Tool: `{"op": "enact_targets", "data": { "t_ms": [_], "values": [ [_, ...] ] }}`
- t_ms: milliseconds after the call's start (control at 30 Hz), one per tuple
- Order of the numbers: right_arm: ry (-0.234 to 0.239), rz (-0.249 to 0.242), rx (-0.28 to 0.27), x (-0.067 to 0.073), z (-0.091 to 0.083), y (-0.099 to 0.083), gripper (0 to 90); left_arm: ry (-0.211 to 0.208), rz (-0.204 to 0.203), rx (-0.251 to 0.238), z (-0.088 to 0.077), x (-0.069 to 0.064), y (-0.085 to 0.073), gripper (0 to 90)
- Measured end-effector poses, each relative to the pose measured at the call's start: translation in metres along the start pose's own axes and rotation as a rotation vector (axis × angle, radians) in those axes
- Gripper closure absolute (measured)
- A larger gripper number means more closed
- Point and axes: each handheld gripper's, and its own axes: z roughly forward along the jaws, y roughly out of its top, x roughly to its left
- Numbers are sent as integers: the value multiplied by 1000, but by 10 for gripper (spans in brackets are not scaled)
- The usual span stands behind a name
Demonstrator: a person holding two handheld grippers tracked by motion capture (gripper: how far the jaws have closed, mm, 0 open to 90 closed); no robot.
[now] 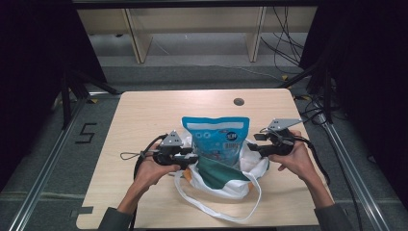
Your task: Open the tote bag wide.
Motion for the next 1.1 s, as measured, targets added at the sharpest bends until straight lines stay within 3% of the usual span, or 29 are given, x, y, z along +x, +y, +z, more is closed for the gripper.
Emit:
{"op": "enact_targets", "data": {
  "t_ms": [100,133,167,233,267,300,333,367,400,433,467,500,533,567,600,633,667,733,867,900,933,1000,1033,1067,1100],
  "values": [
    [-1,-5,1,-1,8,2,600,27,43,14,-4,-5,-6,681],
    [-1,-7,13,-2,15,3,743,40,82,49,-5,-9,-9,723],
    [-1,-7,13,-2,15,3,743,40,82,49,-5,-9,-9,747],
    [-29,5,-4,-10,22,6,880,41,142,82,-4,-15,-13,780],
    [-42,27,8,-11,24,7,885,23,177,101,-3,-19,-20,789],
    [-42,27,8,-11,24,7,885,23,177,101,-3,-19,-20,797],
    [-96,3,2,-20,31,6,888,10,205,134,0,-23,-28,802],
    [-96,3,2,-20,31,6,888,10,205,134,0,-23,-28,806],
    [-113,28,38,-27,38,4,889,5,220,159,2,-24,-33,809],
    [-119,47,51,-29,43,1,889,9,234,205,10,-27,-47,812],
    [-119,47,51,-29,43,1,889,9,234,205,10,-27,-47,815],
    [-138,57,47,-33,48,-2,889,18,250,238,14,-26,-55,815],
    [-134,65,79,-37,51,-5,889,7,227,249,19,-29,-63,817],
    [-143,93,50,-39,59,-9,890,1,236,269,22,-28,-68,820],
    [-130,107,87,-40,62,-12,890,8,232,274,24,-30,-71,820],
    [-140,93,98,-41,68,-16,889,17,225,268,25,-31,-71,820],
    [-142,98,125,-40,73,-18,890,27,248,287,24,-31,-70,820],
    [-160,57,165,-38,82,-24,890,48,260,310,27,-34,-71,820],
    [-153,71,185,-37,80,-24,888,41,215,295,26,-35,-71,810],
    [-165,67,155,-36,79,-24,881,44,223,307,24,-34,-69,796],
    [-171,54,120,-38,72,-21,804,22,199,281,21,-36,-65,729],
    [-170,97,98,-36,56,-15,677,19,207,279,16,-36,-59,648],
    [-170,97,98,-36,56,-15,677,19,207,279,16,-36,-59,605],
    [-148,105,88,-36,44,-12,650,16,219,276,15,-38,-56,605],
    [-135,93,43,-35,34,-9,621,15,214,263,13,-40,-54,559]
  ]
}}
